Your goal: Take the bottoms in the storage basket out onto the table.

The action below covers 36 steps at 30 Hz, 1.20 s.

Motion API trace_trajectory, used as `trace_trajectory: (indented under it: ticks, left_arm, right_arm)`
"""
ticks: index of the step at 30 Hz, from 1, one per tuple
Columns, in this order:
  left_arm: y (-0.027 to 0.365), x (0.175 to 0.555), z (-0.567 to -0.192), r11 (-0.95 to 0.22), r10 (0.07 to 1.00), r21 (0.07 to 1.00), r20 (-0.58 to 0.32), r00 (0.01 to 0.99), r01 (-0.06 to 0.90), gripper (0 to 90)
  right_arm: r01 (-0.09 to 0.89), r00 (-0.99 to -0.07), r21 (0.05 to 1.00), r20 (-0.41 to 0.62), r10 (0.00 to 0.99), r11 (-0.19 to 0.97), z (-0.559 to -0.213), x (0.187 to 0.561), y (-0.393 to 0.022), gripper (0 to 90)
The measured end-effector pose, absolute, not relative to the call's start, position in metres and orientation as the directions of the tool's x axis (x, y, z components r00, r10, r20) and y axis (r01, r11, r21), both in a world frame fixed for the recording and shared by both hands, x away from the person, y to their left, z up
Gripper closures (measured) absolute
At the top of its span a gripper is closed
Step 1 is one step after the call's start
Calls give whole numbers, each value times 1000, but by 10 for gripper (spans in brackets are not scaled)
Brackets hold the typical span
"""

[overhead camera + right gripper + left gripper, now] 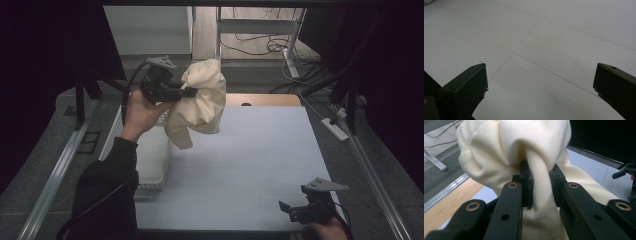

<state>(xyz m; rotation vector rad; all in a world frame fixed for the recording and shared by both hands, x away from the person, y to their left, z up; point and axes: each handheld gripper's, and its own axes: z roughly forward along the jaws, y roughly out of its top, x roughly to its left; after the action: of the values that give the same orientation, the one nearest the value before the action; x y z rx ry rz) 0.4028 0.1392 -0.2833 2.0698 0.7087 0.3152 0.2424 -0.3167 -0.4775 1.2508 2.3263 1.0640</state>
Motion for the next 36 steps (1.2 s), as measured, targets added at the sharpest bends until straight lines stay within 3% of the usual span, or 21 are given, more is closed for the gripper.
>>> trace_trajectory:
  ticks: [36]
  left_arm:
    - [77,427,-357,-482,572,780,-64,817,399,767]
  right_arm:
    - [588,-583,729,81,809,351,-477,242,-317,0]
